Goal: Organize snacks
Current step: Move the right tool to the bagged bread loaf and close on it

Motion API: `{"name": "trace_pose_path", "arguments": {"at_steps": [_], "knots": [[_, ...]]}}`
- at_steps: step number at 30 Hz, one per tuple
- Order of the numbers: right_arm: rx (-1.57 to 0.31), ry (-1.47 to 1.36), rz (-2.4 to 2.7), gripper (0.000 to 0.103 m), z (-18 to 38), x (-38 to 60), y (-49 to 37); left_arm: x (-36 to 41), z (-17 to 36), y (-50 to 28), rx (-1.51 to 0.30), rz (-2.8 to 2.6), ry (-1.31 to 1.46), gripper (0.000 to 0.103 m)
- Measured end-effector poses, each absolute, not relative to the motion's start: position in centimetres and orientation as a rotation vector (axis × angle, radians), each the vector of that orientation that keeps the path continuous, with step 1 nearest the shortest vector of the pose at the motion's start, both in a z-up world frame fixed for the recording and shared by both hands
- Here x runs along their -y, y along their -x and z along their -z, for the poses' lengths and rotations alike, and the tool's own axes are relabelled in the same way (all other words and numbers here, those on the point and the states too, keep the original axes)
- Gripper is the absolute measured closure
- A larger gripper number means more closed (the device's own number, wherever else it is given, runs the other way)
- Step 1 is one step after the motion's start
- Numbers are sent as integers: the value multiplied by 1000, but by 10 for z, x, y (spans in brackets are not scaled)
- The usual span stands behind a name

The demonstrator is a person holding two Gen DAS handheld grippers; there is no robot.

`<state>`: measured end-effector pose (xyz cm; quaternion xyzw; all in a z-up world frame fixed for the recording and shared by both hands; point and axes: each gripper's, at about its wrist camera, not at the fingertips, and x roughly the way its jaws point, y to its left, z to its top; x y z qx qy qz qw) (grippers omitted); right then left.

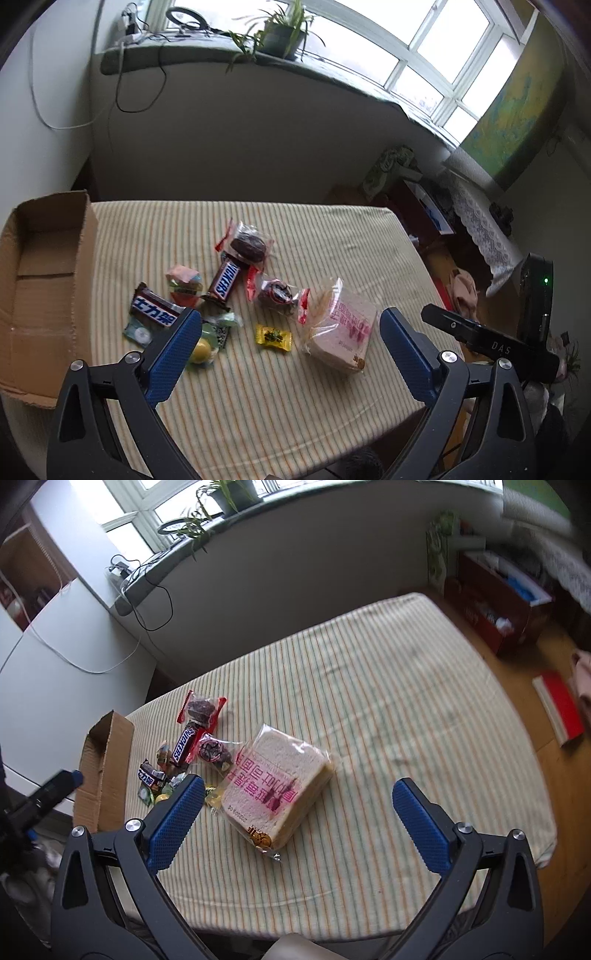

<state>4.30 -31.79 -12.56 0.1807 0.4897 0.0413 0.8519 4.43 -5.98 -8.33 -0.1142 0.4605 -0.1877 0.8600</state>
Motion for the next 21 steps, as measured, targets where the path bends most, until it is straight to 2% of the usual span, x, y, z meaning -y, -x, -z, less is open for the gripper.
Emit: {"name": "trace_pose_path", "arguments": {"at_steps": [3, 5, 9, 11, 12, 15, 21], "knots": [[-1055, -414, -94, 0, 139, 320, -47, 78, 98, -51, -1019, 452, 223, 14], [-1072, -434, -105, 0, 147, 321, -50, 90, 108, -56, -1049, 484, 206, 24], [-1101, -478, -126, 9, 159, 322, -56, 109, 127, -65, -1108, 536, 187, 30], [-1117, -511, -137, 10, 168, 322, -60, 117, 134, -69, -1136, 569, 175, 40], [-1123, -524, -140, 16, 172, 323, -61, 120, 136, -70, -1142, 582, 168, 43], [-1154, -567, -158, 25, 185, 322, -66, 125, 141, -73, -1151, 611, 142, 49], [-1185, -651, -166, 25, 203, 326, -73, 127, 155, -79, -1201, 671, 125, 59]]}}
